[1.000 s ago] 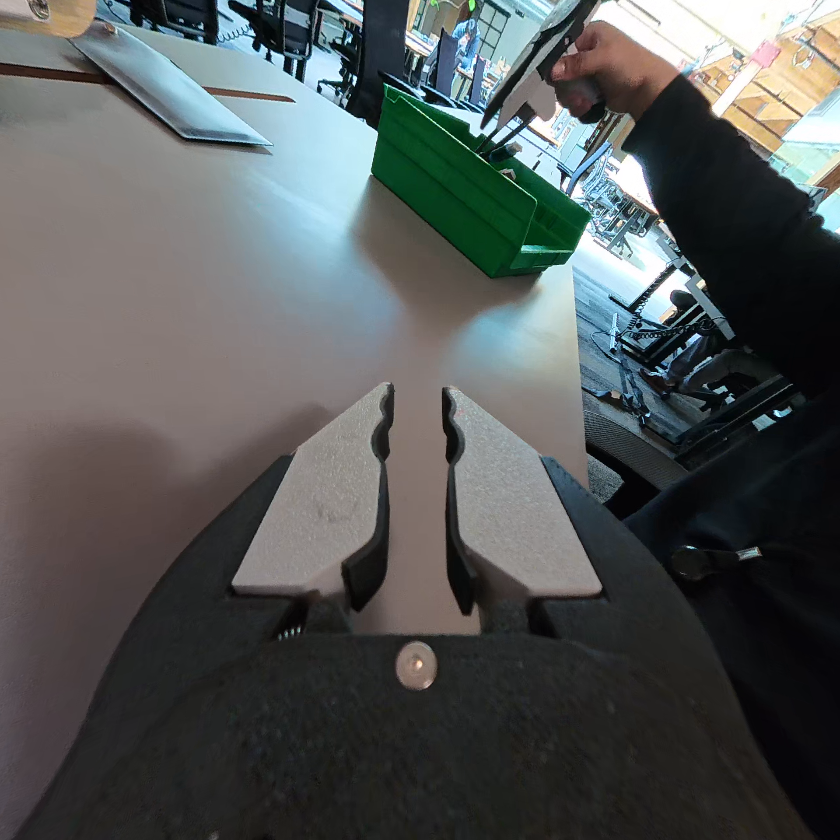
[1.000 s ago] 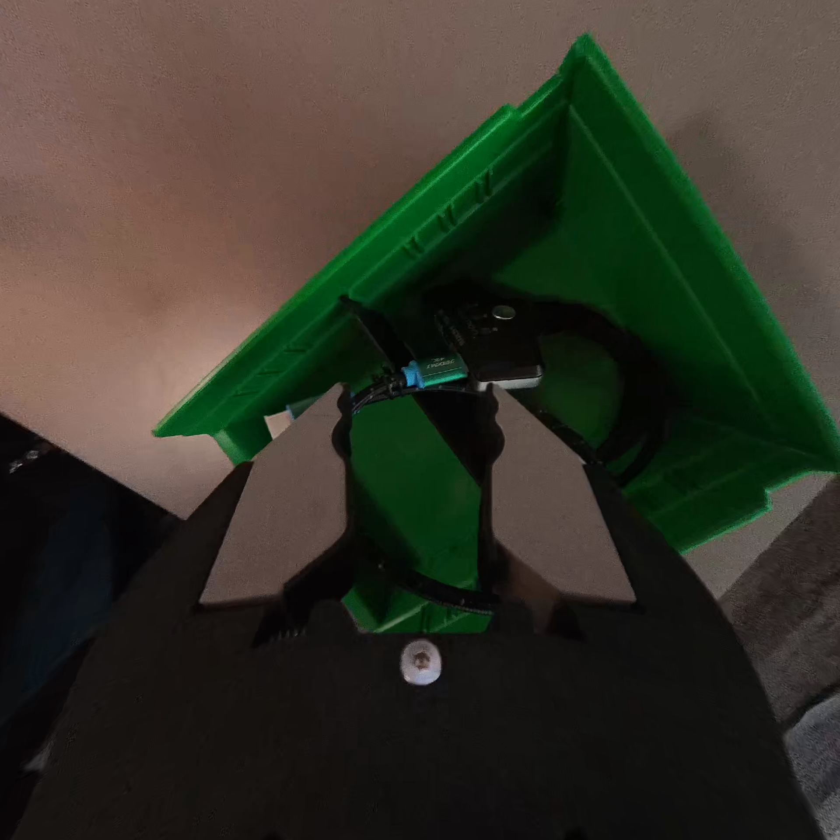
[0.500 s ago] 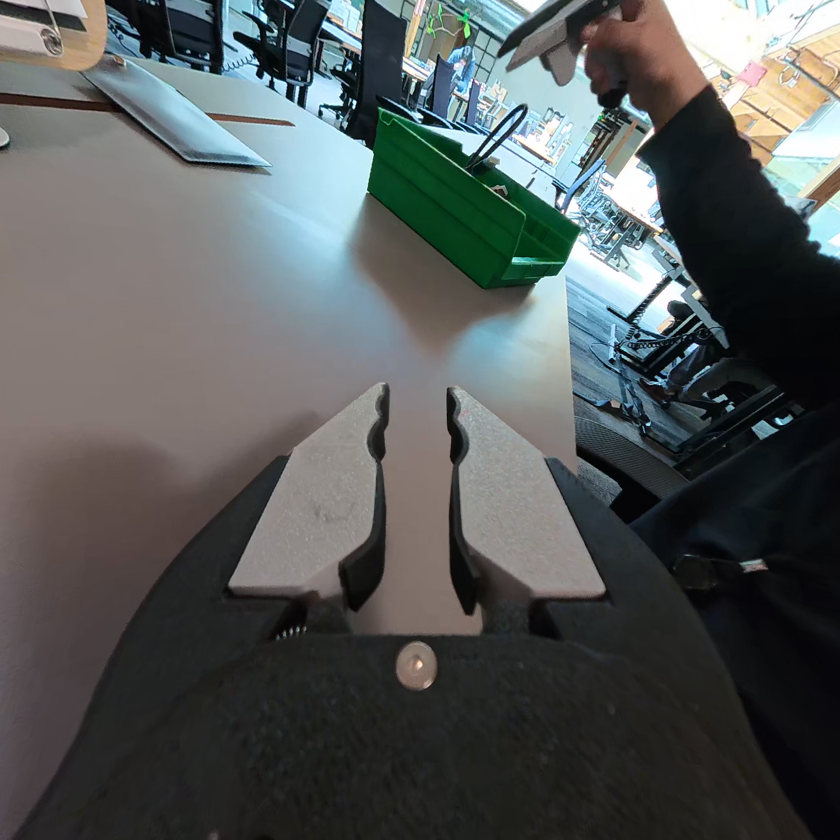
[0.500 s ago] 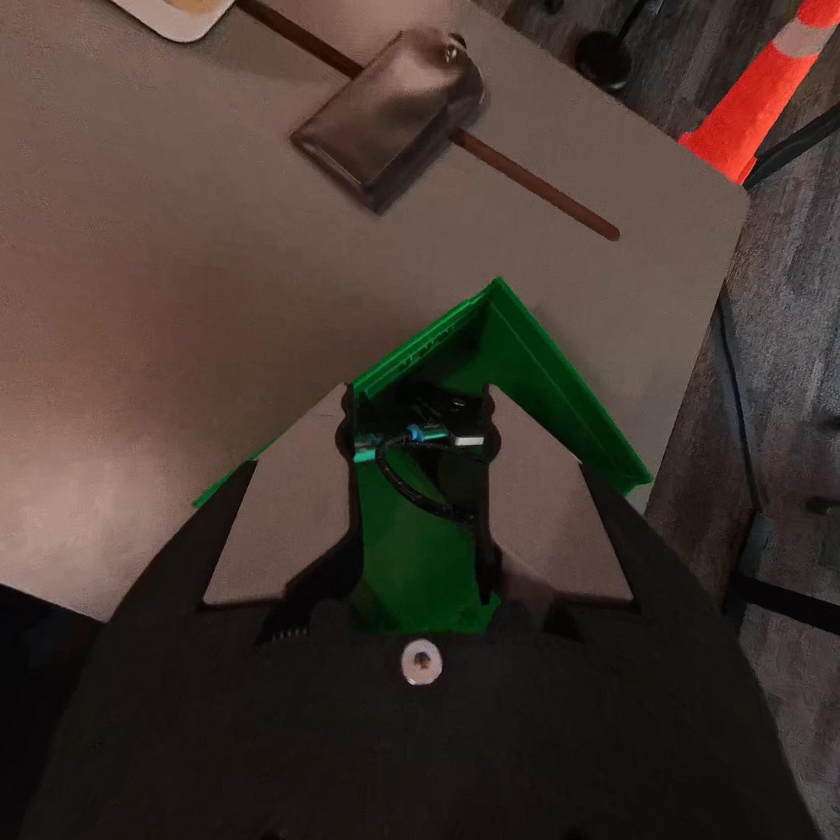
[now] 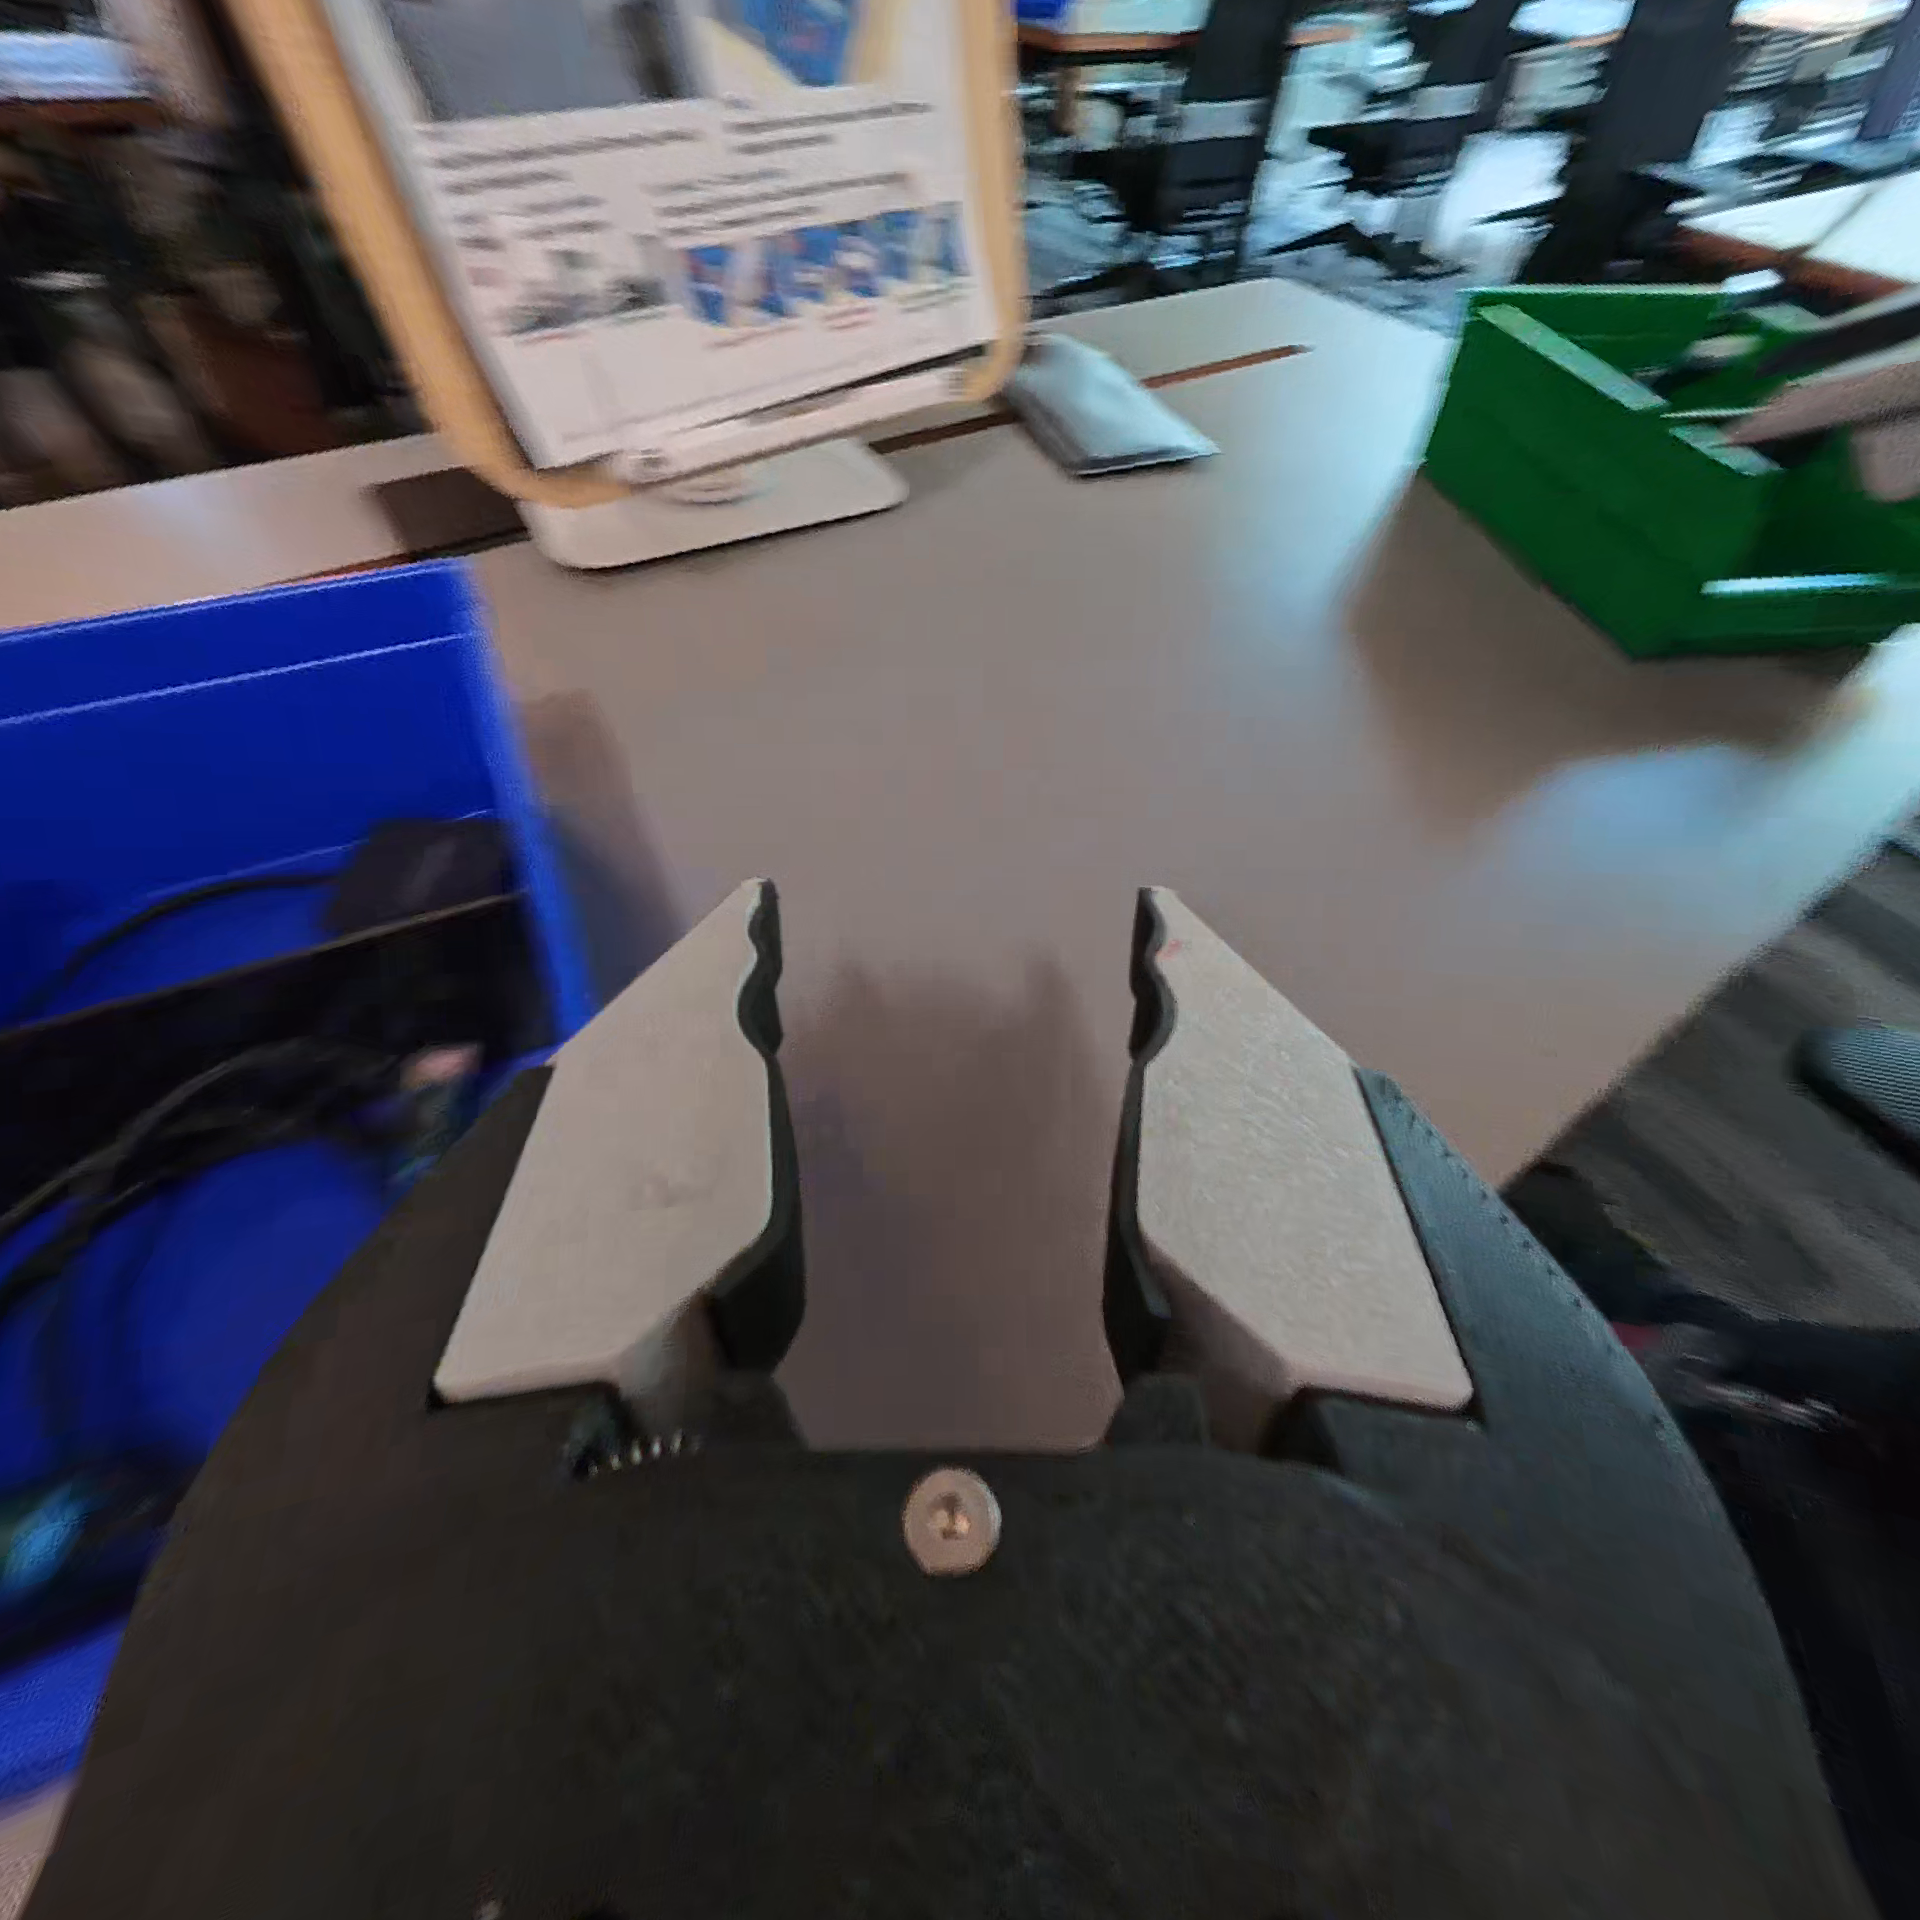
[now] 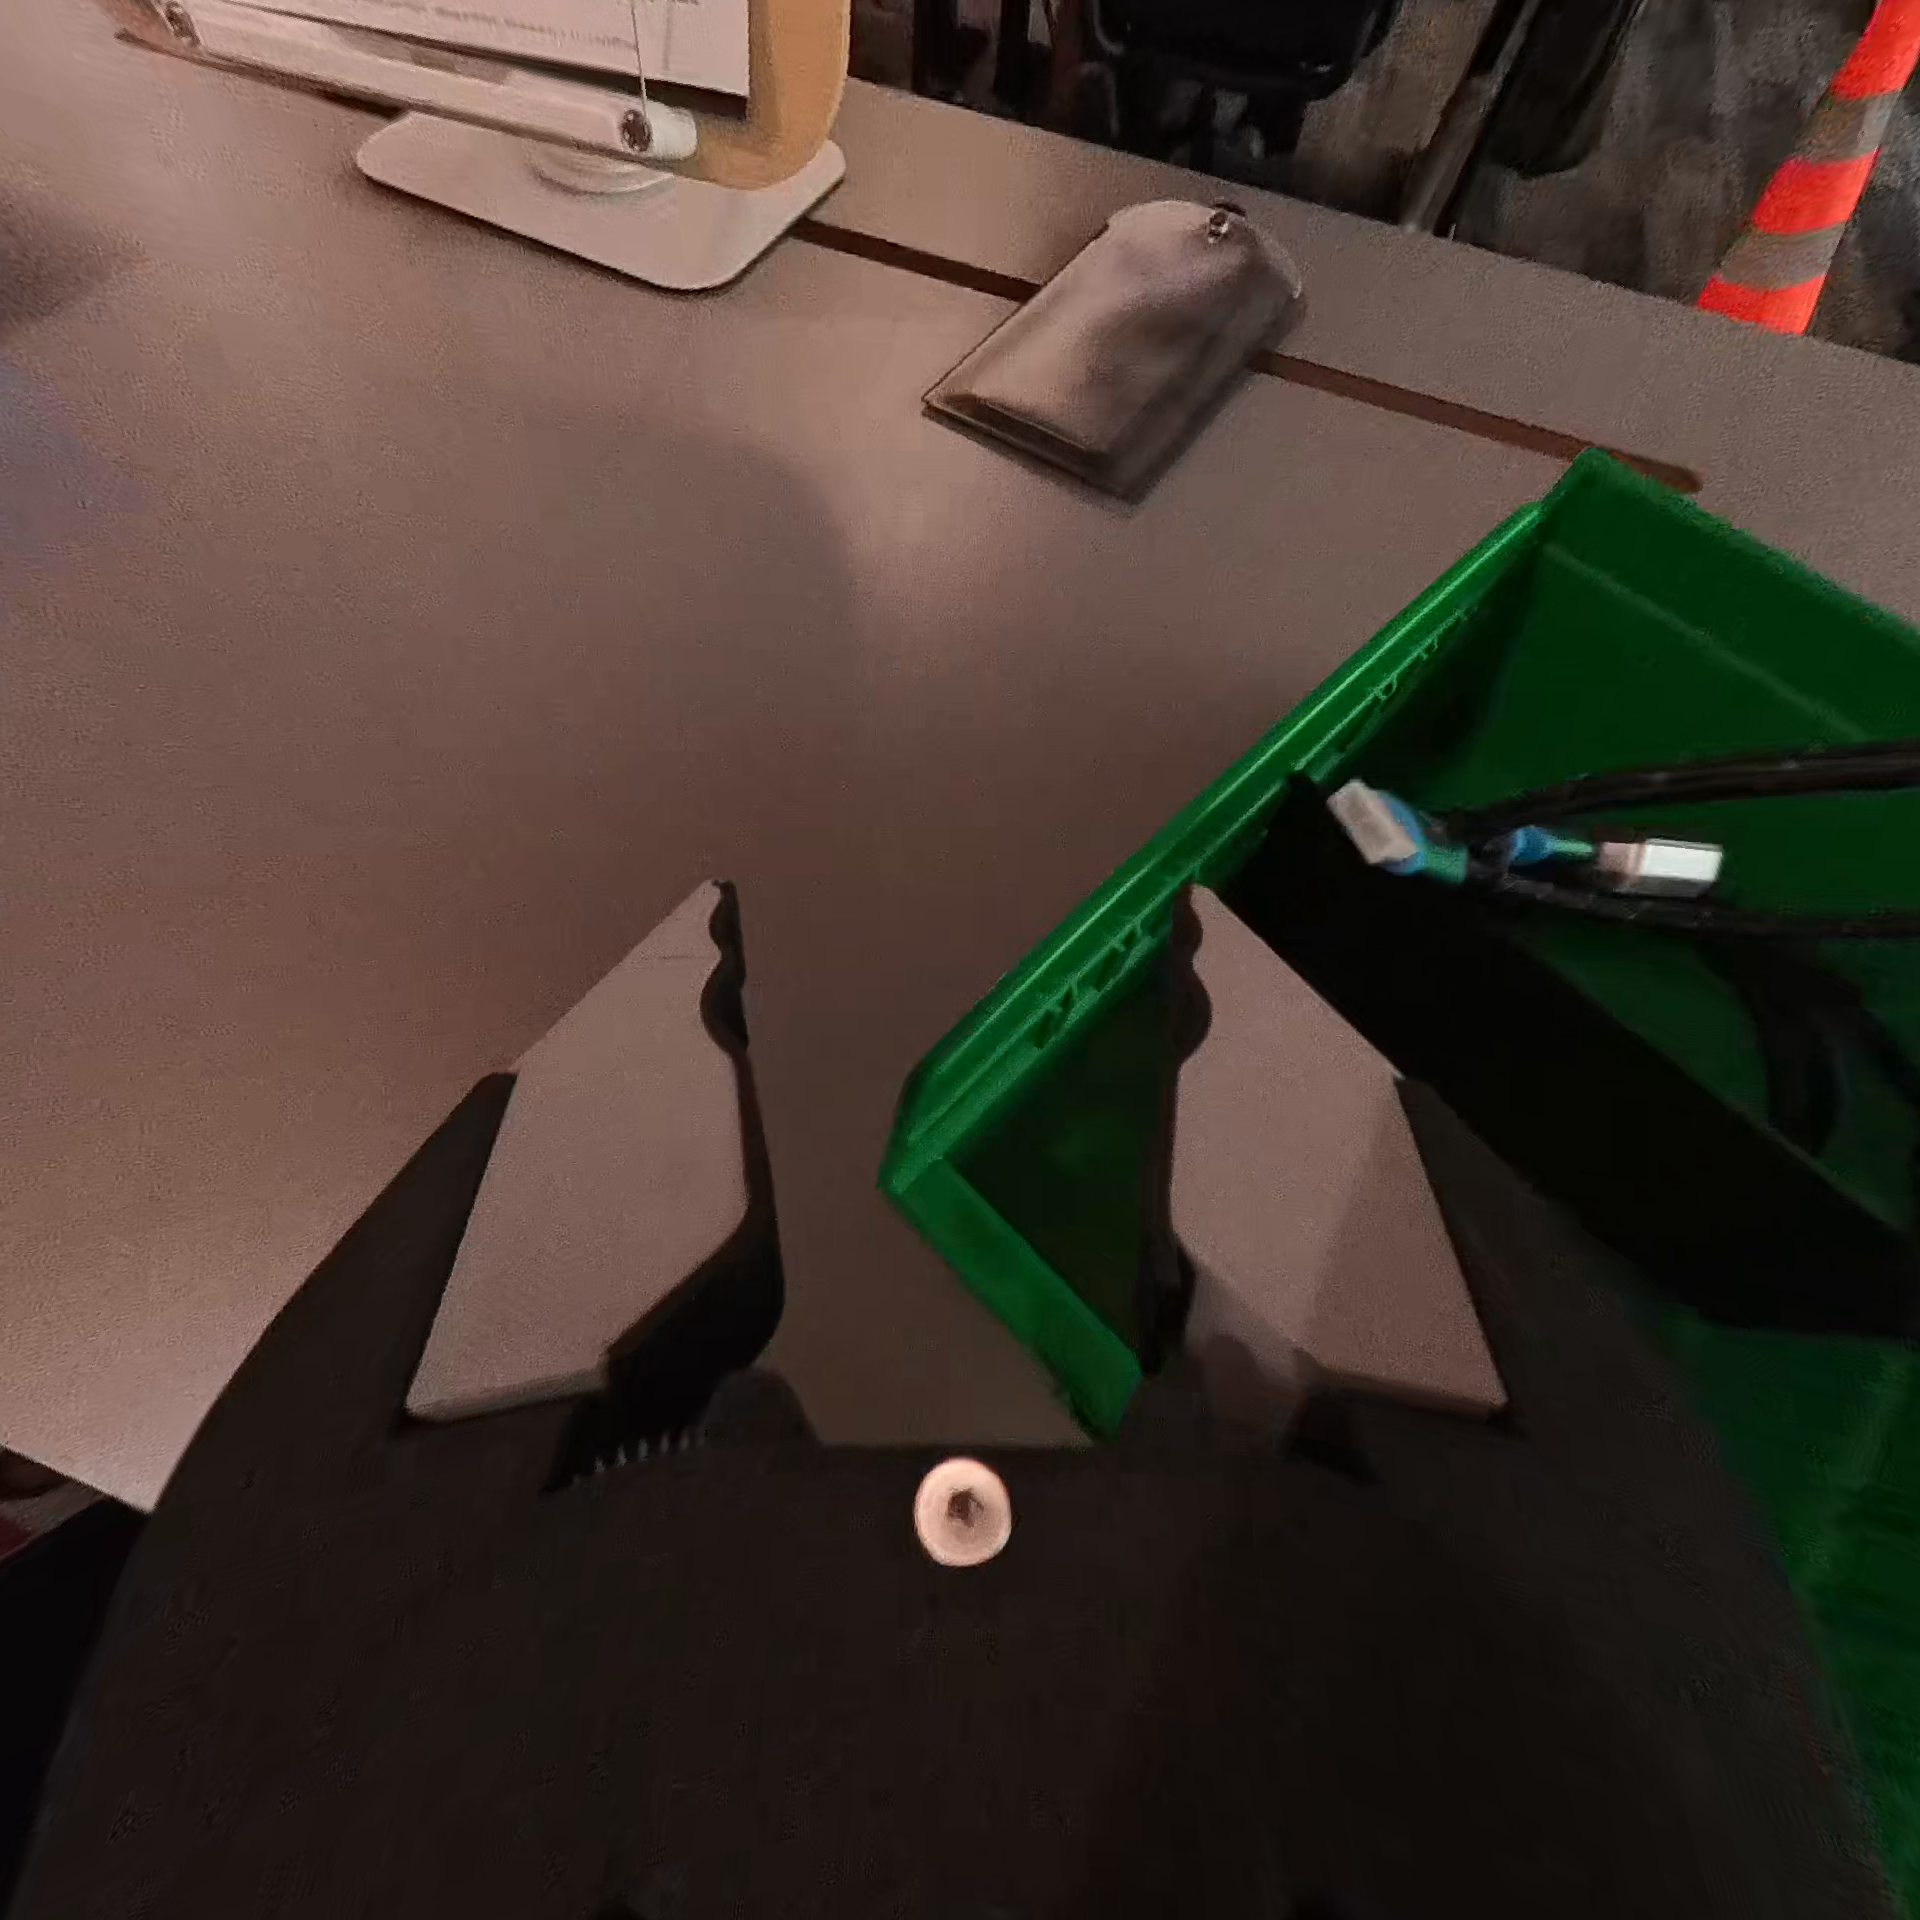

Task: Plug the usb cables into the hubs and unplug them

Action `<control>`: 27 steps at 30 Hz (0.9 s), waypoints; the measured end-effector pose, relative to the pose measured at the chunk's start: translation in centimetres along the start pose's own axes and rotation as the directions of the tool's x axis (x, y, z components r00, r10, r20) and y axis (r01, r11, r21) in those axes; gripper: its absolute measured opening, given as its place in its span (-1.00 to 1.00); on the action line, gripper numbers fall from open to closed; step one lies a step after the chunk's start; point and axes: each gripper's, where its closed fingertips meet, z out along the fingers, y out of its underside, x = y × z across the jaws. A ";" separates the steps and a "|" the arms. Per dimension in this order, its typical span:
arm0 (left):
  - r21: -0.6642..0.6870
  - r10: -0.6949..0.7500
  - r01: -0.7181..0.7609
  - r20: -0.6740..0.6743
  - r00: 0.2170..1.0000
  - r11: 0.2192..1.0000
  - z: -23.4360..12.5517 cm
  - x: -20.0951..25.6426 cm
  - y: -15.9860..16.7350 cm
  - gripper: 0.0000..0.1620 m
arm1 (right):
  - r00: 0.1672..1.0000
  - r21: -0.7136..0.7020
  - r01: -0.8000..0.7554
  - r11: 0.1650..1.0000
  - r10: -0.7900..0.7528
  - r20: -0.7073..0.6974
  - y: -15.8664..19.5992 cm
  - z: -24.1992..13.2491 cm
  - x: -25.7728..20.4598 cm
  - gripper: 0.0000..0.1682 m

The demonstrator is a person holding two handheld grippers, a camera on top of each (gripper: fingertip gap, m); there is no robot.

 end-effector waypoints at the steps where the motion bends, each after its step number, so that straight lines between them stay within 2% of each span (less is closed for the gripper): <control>1: -0.012 0.014 -0.013 0.088 0.996 1.000 -1.1 -1.8 0.4 -0.15 | 1.000 -0.004 -0.021 1.000 0.021 -0.001 0.7 0.6 -0.3 0.02; 3: -0.050 0.060 -0.049 0.257 0.964 0.998 -2.8 -5.2 1.7 -0.07 | 0.999 -0.028 -0.037 0.999 0.036 -0.023 1.6 1.8 -0.3 0.02; 5: -0.093 0.065 -0.036 0.320 0.945 0.995 -2.9 -6.9 3.5 -0.11 | 0.999 -0.051 -0.036 0.998 0.034 -0.040 2.6 3.0 -0.1 -0.08; 6: -0.110 0.044 -0.010 0.311 0.949 0.994 -2.3 -7.1 4.4 -0.18 | 0.999 -0.059 -0.032 0.998 0.030 -0.044 3.0 3.5 -0.1 -0.12; 8: -0.144 0.008 0.032 0.266 0.964 0.989 -0.4 -6.8 6.1 -0.47 | 0.994 -0.073 -0.001 0.997 -0.007 -0.109 3.6 3.8 1.0 -0.43; 11: -0.150 0.035 0.021 0.365 0.930 0.988 1.4 -8.7 6.7 -0.89 | 0.994 -0.096 0.045 0.994 -0.054 -0.091 4.2 3.2 1.2 -0.44; 15: -0.143 0.035 0.030 0.431 0.902 0.989 3.1 -9.3 5.9 -0.93 | 0.979 -0.139 0.204 0.969 -0.203 0.023 5.6 1.2 0.3 -0.43; 18: -0.117 -0.039 0.097 0.424 0.905 0.988 5.1 -9.0 5.2 -0.83 | 0.976 -0.104 0.198 0.975 -0.185 0.117 6.3 -0.4 0.1 -0.48; 21: -0.136 -0.075 0.117 0.278 0.958 0.984 6.9 -6.7 4.4 -0.27 | 0.994 -0.015 0.103 0.995 -0.102 0.045 4.9 -3.3 1.7 -0.37; 23: -0.122 -0.051 0.086 0.265 0.963 0.989 6.6 -6.2 3.5 -0.23 | 0.995 0.139 0.068 0.988 -0.078 0.066 1.8 -6.1 0.5 -0.29; 25: -0.094 -0.015 0.042 0.267 0.964 0.995 5.7 -6.0 2.5 -0.18 | 0.984 0.299 0.047 0.953 -0.096 0.153 -1.4 -8.7 -2.8 -0.25; 27: -0.077 0.013 0.008 0.267 0.964 0.997 4.8 -5.8 1.8 -0.16 | 0.968 0.360 0.046 0.932 -0.131 0.216 -3.7 -9.4 -6.2 -0.17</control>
